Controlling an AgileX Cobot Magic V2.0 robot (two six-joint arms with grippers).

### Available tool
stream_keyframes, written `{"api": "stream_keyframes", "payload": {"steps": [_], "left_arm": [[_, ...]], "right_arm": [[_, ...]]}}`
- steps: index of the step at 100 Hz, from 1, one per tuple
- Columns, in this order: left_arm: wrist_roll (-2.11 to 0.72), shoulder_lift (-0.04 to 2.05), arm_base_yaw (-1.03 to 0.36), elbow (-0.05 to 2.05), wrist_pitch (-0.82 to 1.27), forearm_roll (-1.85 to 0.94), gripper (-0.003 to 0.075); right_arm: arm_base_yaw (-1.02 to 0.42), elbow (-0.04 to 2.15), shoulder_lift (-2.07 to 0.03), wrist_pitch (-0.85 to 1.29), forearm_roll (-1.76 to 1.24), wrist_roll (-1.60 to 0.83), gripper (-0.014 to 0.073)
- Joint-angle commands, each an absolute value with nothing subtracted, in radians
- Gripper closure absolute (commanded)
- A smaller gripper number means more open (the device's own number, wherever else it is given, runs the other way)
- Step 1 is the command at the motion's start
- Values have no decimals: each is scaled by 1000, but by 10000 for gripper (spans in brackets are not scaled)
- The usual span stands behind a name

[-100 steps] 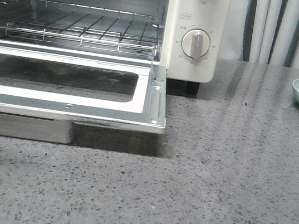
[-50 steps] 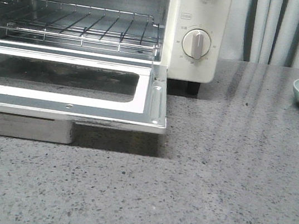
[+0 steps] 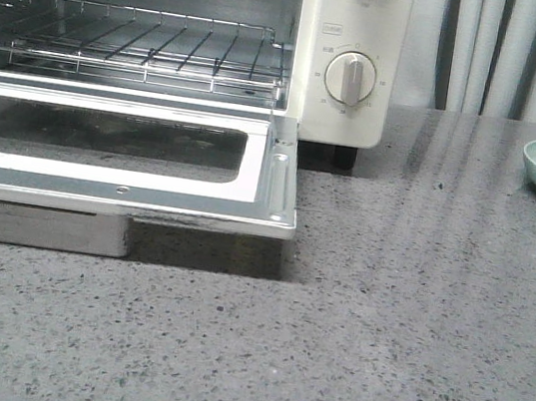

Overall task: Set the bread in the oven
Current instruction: 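Grasp the striped croissant from the blue plate with the right gripper, then carry the croissant into the oven and lower it onto the rack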

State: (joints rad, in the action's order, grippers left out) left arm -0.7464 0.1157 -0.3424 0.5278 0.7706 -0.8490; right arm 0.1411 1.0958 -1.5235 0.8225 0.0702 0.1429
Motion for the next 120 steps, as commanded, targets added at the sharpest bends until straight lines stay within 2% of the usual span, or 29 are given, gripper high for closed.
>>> {"api": "stream_keyframes", "payload": {"steps": [1,10,22,44,60,73,82,105,120], "left_arm": [[-738,129,-346,559,703,-873,742],[-738,129,-346,559,699,-866,742],[-738,129,-346,559,699,-863,742],[-738,129,-346,559,699,-863,742],[-738,129,-346,559,677,-859,742],[-738,129,-346,559,653,-848,742],[-738,129,-346,559,630,-842,742],[-738,129,-346,559,625,-835,742],[-738,129,-346,559,642,-835,742]], "right_arm": [[148,1113,-1543,788,59,131,288],[148,1113,-1579,793,52,131,384],[148,1113,-1595,780,17,131,669],[119,1193,-1436,656,-31,119,663],[3,1307,-1221,524,-31,119,663],[-208,1410,-1113,366,-31,111,663],[-393,1483,-1106,345,-31,68,663],[-818,1538,-1252,411,-14,-30,663],[-948,1538,-1421,486,45,-30,663]]}}
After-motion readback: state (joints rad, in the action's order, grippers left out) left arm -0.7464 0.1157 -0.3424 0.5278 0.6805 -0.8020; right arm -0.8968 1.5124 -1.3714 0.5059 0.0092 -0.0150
